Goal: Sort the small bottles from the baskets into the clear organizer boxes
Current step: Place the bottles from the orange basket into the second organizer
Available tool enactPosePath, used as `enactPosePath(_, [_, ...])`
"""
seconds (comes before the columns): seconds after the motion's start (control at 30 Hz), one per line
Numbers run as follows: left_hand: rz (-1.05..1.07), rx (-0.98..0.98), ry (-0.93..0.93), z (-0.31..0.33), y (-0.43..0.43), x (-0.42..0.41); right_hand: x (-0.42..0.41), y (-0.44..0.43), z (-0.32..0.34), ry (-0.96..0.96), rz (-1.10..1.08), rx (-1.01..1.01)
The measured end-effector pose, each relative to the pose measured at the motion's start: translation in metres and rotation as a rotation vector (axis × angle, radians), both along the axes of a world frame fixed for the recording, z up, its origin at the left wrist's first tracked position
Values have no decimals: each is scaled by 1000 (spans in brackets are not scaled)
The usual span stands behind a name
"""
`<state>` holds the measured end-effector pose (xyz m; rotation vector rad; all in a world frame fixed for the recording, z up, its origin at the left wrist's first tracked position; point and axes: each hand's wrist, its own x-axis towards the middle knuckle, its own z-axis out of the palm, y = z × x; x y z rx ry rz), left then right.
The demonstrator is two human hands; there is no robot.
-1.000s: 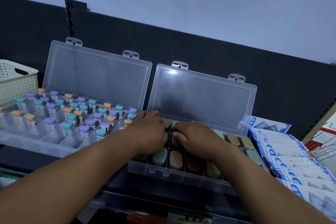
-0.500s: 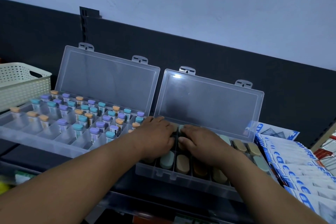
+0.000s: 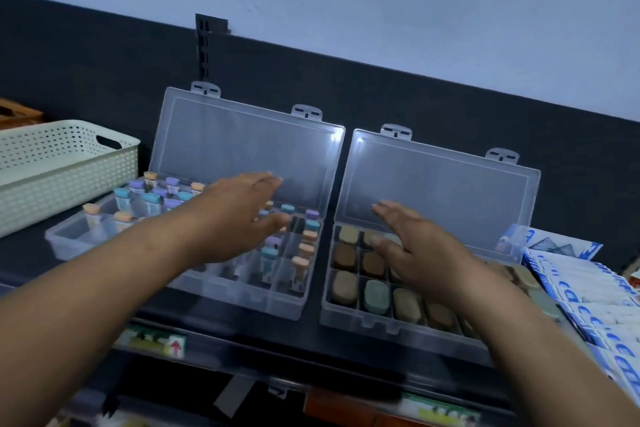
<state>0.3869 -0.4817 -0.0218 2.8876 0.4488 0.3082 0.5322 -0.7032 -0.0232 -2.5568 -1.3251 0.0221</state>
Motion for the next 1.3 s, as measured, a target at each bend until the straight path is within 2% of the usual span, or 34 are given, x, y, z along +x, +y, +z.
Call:
enactPosePath(0.37, [27,33,38,-8,99,-98,-118,116,-14,-14,70,-40])
enactPosePath(0.6, [-64,38,91,-21,133,-136,-167,161,-43,-25,6,-62])
enactPosePath(0.7, [-135,66,60,-36,140,-144,-189,170,-46,-32,3,-44])
enactPosePath(0.77, [-153,21,41,-42,142,-150,-199,175,-48,-50,0,-36])
enactPosePath(0.9, [-171,127,2,-45,152,-164,-214,183,-50,-81,-23,-28])
enactPosePath(1.0, [-195,101,-20,-45,158,-167,-215,185,-50,-92,-44,-32])
enactPosePath(1.17, [-166,192,-59,-43,174,-184,-225,198,-51,-93,-48,-57])
enactPosePath(1.3, [-145,102,-49,-42,181,-191,-228,205,-52,-93,-43,-80])
